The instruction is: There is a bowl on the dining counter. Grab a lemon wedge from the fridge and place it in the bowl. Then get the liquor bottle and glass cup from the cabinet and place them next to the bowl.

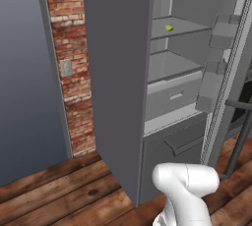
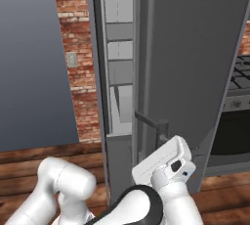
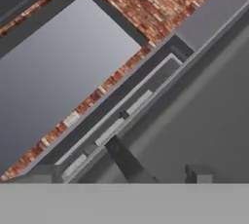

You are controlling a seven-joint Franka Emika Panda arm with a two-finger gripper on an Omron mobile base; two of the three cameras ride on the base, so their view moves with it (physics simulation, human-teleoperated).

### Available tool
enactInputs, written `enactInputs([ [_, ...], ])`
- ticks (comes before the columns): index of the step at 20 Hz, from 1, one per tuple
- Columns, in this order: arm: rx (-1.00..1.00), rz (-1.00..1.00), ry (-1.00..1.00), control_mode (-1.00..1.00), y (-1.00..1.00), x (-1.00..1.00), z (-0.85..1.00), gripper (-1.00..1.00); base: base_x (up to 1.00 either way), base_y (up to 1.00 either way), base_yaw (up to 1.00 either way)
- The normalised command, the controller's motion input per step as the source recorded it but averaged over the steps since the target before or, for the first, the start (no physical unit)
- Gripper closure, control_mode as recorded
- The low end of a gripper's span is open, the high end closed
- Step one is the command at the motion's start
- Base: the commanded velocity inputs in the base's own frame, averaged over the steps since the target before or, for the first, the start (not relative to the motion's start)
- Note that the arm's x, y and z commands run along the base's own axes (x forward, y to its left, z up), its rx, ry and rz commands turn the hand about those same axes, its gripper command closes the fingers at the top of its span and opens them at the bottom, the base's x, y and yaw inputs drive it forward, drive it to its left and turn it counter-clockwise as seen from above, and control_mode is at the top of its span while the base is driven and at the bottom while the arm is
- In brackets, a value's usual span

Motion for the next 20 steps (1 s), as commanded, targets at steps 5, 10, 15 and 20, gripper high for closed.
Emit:
enactInputs([
  [5, -0.29, -0.07, -0.12, -1.00, 0.81, 0.00, 0.56, -1.00, 0.00, 0.00, 0.00],
  [10, -0.27, -0.15, -0.01, -1.00, 0.84, 0.06, 0.53, -1.00, 0.00, 0.00, 0.00],
  [15, -0.26, -0.22, 0.00, -1.00, 0.85, 0.15, 0.51, -1.00, 0.00, 0.00, 0.00],
  [20, -0.24, -0.32, 0.01, -1.00, 0.70, 0.26, 0.44, -1.00, 0.00, 0.00, 0.00],
])
